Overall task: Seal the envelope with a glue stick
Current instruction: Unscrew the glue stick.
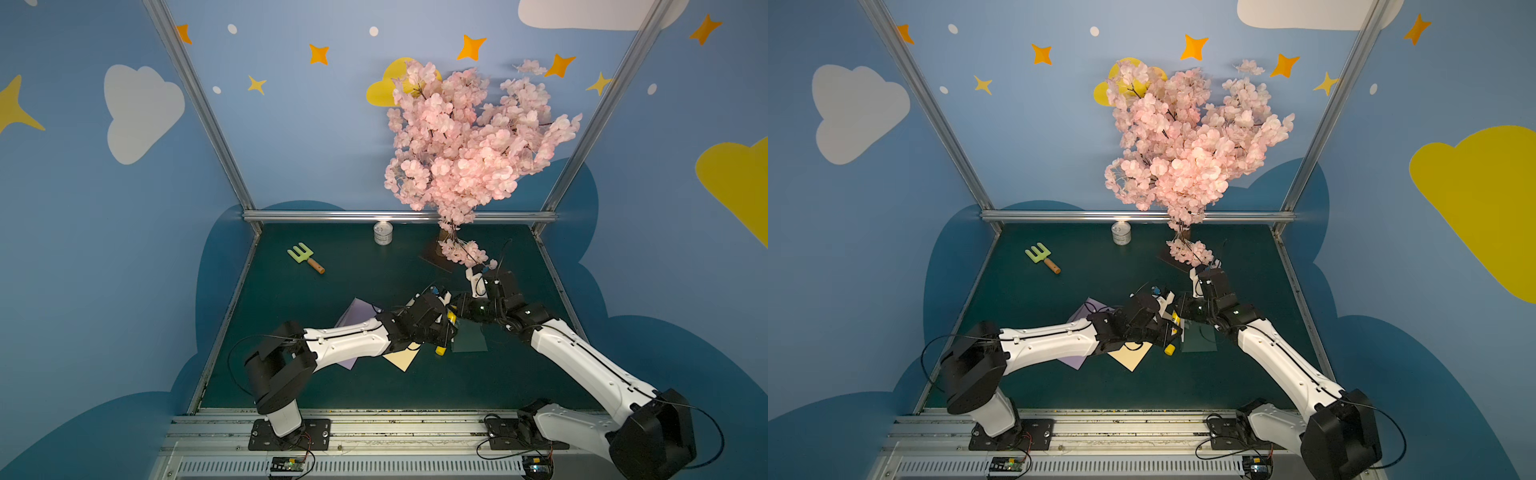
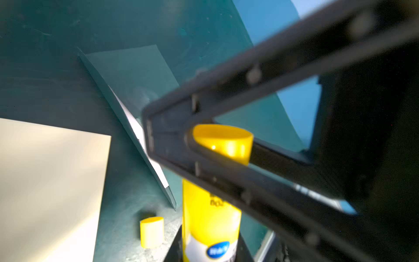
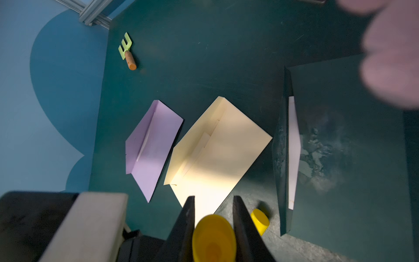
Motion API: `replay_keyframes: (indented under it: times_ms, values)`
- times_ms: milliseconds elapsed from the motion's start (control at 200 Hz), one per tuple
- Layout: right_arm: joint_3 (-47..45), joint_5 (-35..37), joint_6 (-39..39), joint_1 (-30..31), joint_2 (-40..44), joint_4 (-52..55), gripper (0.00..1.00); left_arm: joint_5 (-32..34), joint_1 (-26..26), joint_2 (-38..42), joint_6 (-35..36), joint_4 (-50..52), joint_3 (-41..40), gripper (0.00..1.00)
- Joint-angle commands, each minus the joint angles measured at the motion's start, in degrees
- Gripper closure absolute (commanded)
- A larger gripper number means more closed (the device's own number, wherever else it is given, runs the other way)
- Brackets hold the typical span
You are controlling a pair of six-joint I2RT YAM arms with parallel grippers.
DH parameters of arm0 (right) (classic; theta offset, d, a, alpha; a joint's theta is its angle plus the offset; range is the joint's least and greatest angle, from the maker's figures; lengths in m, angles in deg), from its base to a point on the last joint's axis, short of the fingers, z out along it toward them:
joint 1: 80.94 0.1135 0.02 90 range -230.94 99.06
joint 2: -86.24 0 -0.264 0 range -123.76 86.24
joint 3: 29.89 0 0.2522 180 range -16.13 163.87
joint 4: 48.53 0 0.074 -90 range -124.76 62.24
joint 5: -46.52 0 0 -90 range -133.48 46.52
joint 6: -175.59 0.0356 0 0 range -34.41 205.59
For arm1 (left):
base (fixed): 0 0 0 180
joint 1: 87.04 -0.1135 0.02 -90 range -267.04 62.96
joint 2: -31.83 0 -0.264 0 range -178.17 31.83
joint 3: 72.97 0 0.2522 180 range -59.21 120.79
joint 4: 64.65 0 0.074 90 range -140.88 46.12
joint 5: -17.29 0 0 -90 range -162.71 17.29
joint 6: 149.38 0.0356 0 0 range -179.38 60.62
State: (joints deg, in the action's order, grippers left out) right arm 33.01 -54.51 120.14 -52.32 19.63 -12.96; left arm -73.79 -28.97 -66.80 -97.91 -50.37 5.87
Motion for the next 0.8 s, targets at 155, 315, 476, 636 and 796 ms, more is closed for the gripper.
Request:
replay_keyframes:
  times_ms: [155,315,476,636,796]
  values:
    - [0.41,-12.84,-6.86,-1.64,4.11,2.78,0.38,-5.56,-3.78,2.13,0.98,-1.7,-0.19,0.98]
    - [-1.24,-24.57,-5.61,-4.84,8.92,-0.65,0.27,-17.7,-4.74,5.42,-0.47,-10.33,-4.02,0.97]
    - [-3.42,-37.03,-3.0,-10.58,12.5,-3.72,0.23,-25.98,-5.42,8.79,-2.91,-19.62,-8.21,0.98]
    - [-6.29,-48.51,2.3,-14.88,14.55,-11.83,0.22,-30.46,-5.5,11.45,-3.3,-23.83,-11.01,0.97]
    - [-10.38,-54.49,12.21,-17.65,15.0,-26.05,0.28,-33.01,-5.55,12.75,-5.5,-29.33,-13.22,0.97]
